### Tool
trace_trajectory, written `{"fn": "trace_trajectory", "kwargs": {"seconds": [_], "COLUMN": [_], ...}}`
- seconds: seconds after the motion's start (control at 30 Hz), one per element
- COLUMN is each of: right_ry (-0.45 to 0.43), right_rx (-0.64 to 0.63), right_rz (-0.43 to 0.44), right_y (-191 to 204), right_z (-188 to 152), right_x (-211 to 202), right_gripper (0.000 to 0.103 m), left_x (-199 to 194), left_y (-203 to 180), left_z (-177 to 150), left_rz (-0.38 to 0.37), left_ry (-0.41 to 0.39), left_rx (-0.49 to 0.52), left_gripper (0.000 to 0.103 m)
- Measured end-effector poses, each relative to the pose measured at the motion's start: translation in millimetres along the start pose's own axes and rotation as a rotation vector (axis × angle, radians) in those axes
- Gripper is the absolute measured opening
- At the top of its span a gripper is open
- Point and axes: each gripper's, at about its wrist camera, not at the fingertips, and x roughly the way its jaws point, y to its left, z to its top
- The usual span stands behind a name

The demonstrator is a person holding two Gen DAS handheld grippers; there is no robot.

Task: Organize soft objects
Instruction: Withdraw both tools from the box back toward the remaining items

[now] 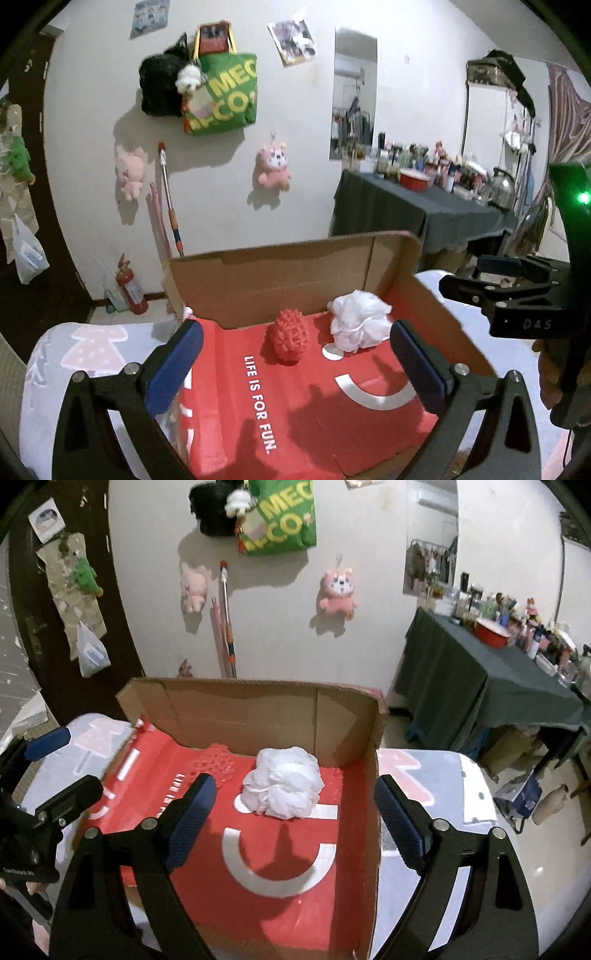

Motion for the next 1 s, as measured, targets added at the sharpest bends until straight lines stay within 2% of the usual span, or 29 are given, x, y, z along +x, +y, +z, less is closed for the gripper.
{"fn": "trace_trajectory", "kwargs": {"seconds": [0.13, 0.3, 0.57, 0.7, 0.83, 1.0], "right_ry": [-0.067, -0.153, -0.283, -0.333, -0.358, -0.402], "right_rx": [0.013, -0.002, -0.013, -0.005, 0.005, -0.001], "right_rz": [0.017, 0.016, 0.036, 0.04, 0.05, 0.008], "right_y": [1.3, 7.0, 21.8, 25.4, 28.7, 31.8], "right_z": [-7.5, -25.2, -76.2, -101.6, -129.5, -159.5], "right_x": [-41.9, -89.7, -161.2, -185.0, -200.6, -215.7], "right_gripper": [0.09, 0.096, 0.101, 0.101, 0.101, 0.102], "left_x": [-37.8, -80.6, -139.5, -159.1, -174.0, -188.2], "left_y": [-3.0, -9.8, -18.4, -23.0, -32.0, -48.4], "left_z": [-6.3, -20.5, -54.0, -71.0, -90.4, -120.1], "left_rz": [-0.009, -0.004, -0.067, -0.114, -0.087, -0.067], "left_ry": [-0.058, -0.128, -0.217, -0.233, -0.263, -0.295], "left_rx": [-0.003, 0.005, -0.052, -0.068, -0.063, -0.045], "left_gripper": [0.103, 0.103, 0.103, 0.103, 0.103, 0.103]}}
